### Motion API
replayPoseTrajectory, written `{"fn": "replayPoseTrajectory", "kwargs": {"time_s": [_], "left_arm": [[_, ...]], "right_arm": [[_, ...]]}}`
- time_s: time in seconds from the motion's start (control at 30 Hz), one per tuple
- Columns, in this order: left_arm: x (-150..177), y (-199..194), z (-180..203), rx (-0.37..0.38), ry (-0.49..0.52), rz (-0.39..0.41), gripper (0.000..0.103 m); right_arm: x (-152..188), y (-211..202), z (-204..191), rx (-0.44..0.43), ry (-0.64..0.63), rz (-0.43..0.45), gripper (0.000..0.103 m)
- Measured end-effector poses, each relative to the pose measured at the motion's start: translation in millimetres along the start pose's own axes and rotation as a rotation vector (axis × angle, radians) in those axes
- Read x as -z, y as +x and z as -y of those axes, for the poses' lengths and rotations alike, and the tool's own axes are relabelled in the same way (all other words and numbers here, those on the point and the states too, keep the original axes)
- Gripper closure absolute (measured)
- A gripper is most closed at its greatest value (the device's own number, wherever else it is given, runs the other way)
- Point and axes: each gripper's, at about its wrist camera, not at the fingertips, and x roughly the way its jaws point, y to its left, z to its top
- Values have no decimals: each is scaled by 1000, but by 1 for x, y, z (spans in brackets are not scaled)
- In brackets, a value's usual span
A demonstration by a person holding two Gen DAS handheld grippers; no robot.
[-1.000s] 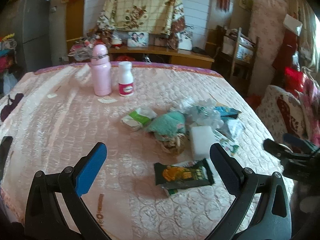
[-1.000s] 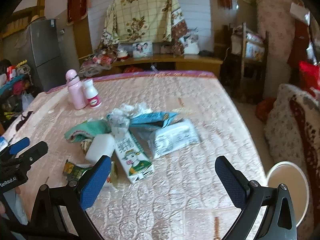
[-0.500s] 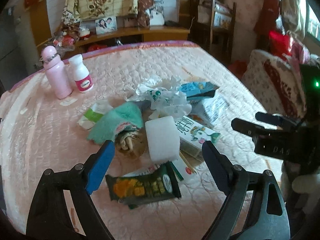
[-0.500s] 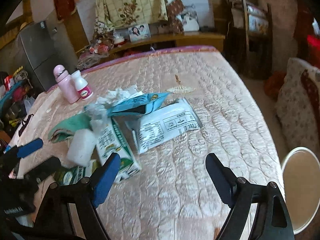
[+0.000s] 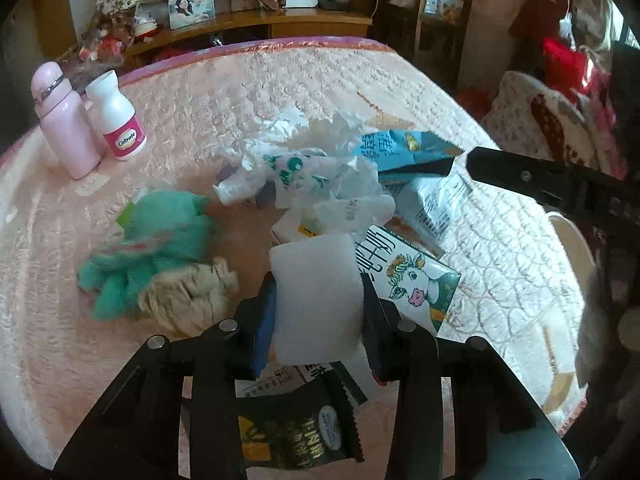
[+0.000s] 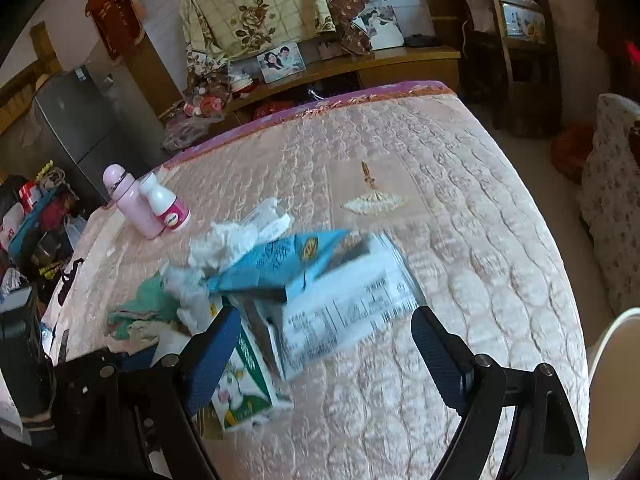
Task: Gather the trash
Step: 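Grasp the white sponge block with the left tool while the right tool grasps the cow-print milk carton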
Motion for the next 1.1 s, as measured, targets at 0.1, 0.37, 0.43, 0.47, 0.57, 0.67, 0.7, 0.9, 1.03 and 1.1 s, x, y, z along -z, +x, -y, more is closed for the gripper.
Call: {"fn": "replayPoseTrajectory", "kwargs": {"time_s": [0.1,0.37,0.43,0.47,0.57,0.67,0.7,0.9,1.03,1.1], "left_arm": [[-1,-17,-11,54,-32,15,68],[0,-68,-36,84,-80,74,68],[4,-76,-37,70,-72,83,68],[7,-80,-37,60,-64,86,68],[15,-86,-39,53,-65,89,68],[21,-87,-39,51,-76,89,68],[22,-87,-37,49,-77,89,68],[25,-91,-14,57,-43,101,68],[24,-89,13,87,-13,100,68],[23,-86,28,103,7,100,68]], "right_arm": [[-4,-2,-8,-30,-25,-10,18],[44,6,-51,-78,-217,-113,18],[53,16,-60,-61,-250,-132,22],[56,21,-63,-60,-257,-141,31],[57,37,-73,-58,-262,-167,38],[52,54,-84,-9,-296,-162,38],[51,57,-84,-11,-294,-159,38],[58,38,-77,-13,-310,-142,47],[73,-5,-55,-21,-274,-99,51],[82,-28,-37,-22,-241,-83,51]]}}
